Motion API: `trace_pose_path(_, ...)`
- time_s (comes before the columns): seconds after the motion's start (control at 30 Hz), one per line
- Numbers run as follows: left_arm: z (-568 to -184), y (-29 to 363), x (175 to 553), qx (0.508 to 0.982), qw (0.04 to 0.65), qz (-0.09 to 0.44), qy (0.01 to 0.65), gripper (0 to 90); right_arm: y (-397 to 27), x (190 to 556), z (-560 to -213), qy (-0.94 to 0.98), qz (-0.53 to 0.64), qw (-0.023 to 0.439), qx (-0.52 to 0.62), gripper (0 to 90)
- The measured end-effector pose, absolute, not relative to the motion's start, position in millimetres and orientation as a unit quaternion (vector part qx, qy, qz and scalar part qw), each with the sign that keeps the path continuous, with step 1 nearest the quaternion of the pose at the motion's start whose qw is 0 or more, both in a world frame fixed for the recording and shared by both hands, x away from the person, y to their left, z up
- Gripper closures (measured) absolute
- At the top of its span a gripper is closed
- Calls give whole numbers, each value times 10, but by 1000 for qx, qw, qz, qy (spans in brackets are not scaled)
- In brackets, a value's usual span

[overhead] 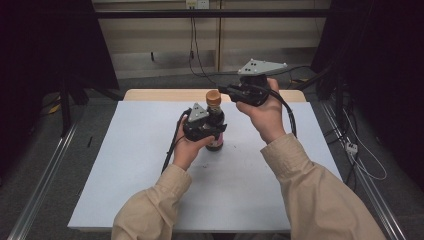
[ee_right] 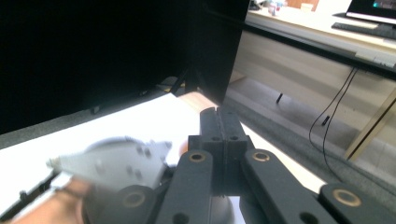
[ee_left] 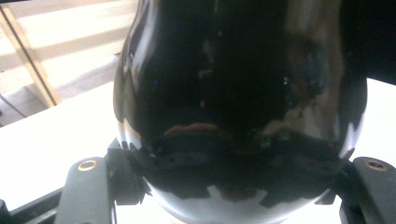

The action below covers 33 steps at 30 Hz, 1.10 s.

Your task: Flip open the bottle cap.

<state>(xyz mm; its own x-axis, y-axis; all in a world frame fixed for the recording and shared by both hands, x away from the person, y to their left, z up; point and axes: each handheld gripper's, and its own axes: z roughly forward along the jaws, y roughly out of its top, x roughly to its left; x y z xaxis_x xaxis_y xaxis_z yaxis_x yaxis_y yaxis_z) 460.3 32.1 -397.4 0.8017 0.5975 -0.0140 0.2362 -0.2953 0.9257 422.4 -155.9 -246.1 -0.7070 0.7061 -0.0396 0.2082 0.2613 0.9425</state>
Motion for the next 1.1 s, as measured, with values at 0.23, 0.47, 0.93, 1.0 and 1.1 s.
trace_pose_path(0.23,-3984,313,4615,784,535,170,267,312,-1686,4249,-2700,753,529,217,326,900)
trace_pose_path(0.47,-3994,303,4612,781,538,172,267,309,-1706,4249,-2740,758,521,217,326,900)
trace_pose_path(0.93,-4002,301,4614,777,543,170,270,307,-1682,4295,-2837,760,518,204,336,900)
trace_pose_path(1.0,-4003,301,4614,777,543,170,270,307,-1679,4299,-2847,762,515,204,336,900)
trace_pose_path(1.1,-4007,299,4612,776,544,170,269,307,-1687,4299,-2862,760,514,205,341,900)
